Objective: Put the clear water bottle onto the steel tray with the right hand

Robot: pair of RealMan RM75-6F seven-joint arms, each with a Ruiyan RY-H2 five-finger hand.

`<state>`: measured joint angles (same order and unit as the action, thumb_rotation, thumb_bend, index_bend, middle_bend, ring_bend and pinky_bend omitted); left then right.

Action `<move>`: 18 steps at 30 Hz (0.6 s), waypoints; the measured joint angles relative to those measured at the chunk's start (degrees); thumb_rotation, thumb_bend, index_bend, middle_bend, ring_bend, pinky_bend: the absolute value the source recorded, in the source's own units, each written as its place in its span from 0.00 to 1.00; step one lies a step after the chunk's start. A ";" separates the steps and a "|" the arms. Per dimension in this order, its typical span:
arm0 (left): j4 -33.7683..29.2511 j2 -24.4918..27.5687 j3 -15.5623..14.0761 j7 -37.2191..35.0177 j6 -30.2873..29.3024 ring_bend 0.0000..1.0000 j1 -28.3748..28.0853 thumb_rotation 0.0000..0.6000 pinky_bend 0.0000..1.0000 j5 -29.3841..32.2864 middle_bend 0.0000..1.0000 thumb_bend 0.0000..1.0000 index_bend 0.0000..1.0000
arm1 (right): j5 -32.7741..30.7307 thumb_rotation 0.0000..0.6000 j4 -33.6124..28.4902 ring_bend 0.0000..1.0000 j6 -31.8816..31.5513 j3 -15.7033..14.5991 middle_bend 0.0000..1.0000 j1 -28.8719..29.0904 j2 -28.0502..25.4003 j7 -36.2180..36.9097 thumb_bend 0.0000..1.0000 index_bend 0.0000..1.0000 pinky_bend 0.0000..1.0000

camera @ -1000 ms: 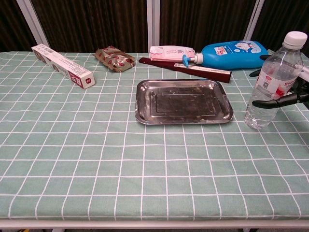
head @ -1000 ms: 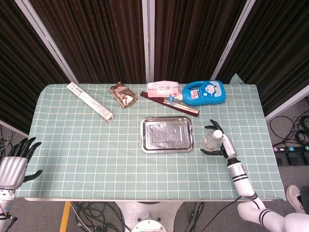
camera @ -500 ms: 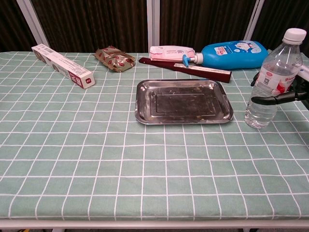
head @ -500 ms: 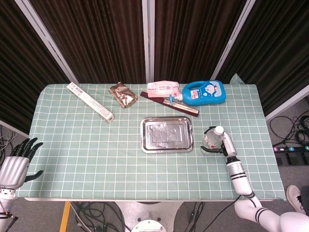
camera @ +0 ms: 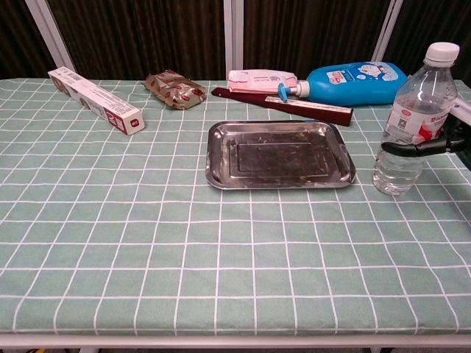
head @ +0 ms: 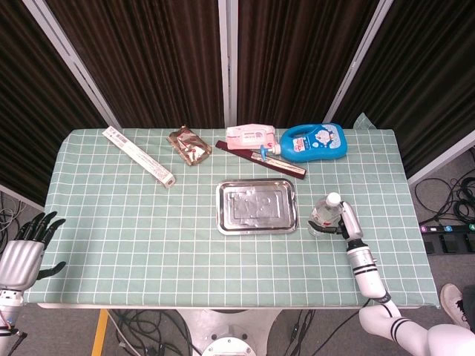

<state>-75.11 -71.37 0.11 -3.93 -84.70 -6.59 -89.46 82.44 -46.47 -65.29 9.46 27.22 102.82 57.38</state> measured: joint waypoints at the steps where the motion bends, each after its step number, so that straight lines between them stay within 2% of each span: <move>1: -0.03 -0.01 -0.02 0.06 0.01 0.10 -0.01 1.00 0.19 -0.03 0.19 0.11 0.21 | 0.04 1.00 -0.23 0.32 -0.29 0.05 0.52 -0.02 -0.13 -0.02 0.13 0.62 0.43; 9: -0.67 0.12 -0.03 0.70 0.04 0.10 -0.14 1.00 0.19 -0.13 0.19 0.11 0.21 | 0.34 1.00 -3.61 0.32 -2.18 0.78 0.52 0.00 -2.20 -0.63 0.13 0.62 0.43; 18: -2.02 0.28 -0.08 1.83 -0.01 0.10 -0.32 1.00 0.19 -0.36 0.19 0.11 0.21 | 1.94 1.00 -15.69 0.32 -7.26 2.27 0.52 -0.01 -8.54 -5.97 0.12 0.62 0.43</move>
<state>-77.13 -71.09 0.03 -2.10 -84.71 -6.90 -89.83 84.37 -62.16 -72.55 11.73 27.21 94.29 51.41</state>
